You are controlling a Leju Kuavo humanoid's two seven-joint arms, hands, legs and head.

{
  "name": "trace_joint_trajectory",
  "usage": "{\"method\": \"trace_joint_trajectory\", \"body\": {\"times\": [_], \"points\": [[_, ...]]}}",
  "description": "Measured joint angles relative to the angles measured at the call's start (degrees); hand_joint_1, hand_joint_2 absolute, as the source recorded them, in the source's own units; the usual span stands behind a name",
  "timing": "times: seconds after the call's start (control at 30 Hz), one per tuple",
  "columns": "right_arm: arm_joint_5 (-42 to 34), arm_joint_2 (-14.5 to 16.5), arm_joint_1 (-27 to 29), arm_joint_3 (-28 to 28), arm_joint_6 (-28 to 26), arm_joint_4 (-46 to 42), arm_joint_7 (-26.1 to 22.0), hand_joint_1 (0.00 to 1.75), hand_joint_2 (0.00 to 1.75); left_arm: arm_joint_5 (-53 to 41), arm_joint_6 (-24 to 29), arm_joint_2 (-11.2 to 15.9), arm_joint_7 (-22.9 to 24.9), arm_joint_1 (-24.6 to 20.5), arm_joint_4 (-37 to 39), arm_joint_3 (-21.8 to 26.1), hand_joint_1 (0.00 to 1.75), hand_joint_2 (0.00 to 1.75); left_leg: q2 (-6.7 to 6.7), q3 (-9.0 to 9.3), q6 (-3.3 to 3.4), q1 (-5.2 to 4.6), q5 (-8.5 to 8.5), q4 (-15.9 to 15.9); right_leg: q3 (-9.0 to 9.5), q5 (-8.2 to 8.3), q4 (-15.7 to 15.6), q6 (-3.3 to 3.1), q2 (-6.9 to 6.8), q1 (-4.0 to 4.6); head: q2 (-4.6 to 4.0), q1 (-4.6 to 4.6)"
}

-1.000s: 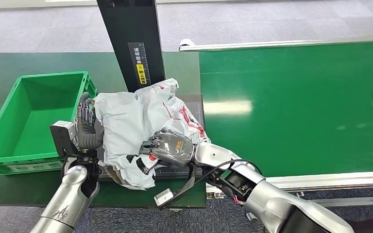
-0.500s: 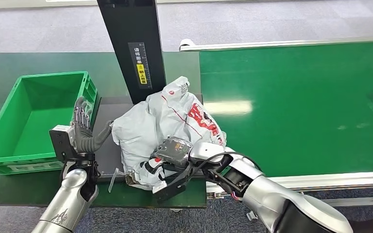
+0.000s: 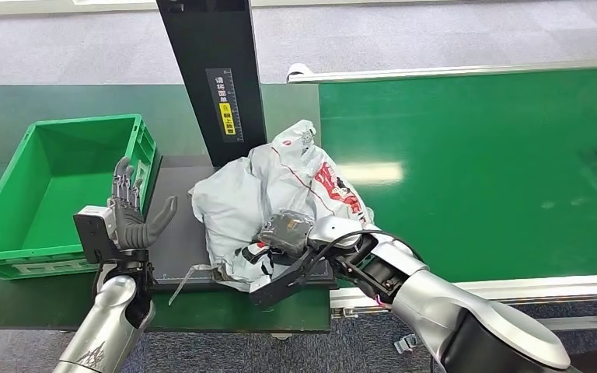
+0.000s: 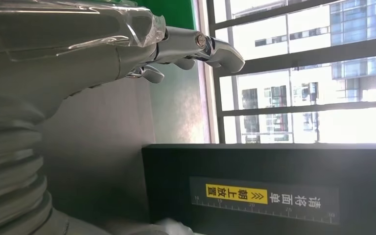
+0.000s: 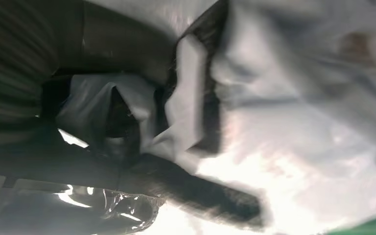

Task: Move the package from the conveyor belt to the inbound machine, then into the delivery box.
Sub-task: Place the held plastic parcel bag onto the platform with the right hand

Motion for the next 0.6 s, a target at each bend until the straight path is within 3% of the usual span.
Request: {"method": "trace_joint_trajectory", "body": {"times": [0.27, 0.6], "points": [[-1.55, -1.57, 1.50, -5.59, -18.57, -1.64, -4.47, 0.00, 1.75, 1.48, 4.50, -1.06, -3.65, 1.53, -2.66, 2.32, 0.00, 1.75, 0.01, -0.03, 0.00, 0.00, -0.01, 0.00, -0.03, 0.00, 0.00, 0.00, 0.00, 0.00, -0.01, -0.01], [-1.60, -2.03, 2.96, -9.58, -19.92, -3.31, -4.87, 0.00, 1.75, 1.79, 4.85, -2.00, -4.18, 2.09, -4.16, 3.56, 0.00, 1.75, 0.01, -0.03, 0.00, 0.00, -0.01, 0.00, -0.03, 0.00, 0.00, 0.00, 0.00, 0.00, -0.01, -0.01]]}}
